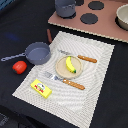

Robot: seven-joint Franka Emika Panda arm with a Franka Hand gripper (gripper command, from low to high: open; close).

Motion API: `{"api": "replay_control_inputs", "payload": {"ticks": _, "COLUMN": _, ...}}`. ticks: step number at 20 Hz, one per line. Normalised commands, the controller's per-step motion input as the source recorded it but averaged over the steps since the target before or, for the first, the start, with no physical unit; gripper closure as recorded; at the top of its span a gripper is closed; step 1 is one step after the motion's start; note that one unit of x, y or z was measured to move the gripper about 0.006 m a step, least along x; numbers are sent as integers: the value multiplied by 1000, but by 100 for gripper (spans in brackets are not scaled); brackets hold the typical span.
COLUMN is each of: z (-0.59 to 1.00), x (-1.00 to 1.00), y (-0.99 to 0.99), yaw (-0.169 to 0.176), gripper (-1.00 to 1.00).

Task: Interact with the objects in diverse but meaningful ways.

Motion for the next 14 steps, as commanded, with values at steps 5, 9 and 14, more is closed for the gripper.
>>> {"api": "replay_control_inputs", "payload": {"ticks": 5, "z": -550, "x": 0, "y": -226, "yaw": -21, "gripper": -100}}
{"api": "replay_control_inputs", "payload": {"ticks": 9, "z": -797, "x": 0, "y": -264, "yaw": -33, "gripper": -100}}
{"api": "replay_control_inputs", "payload": {"ticks": 14, "z": -784, "x": 0, "y": -205, "yaw": -48, "gripper": -100}}
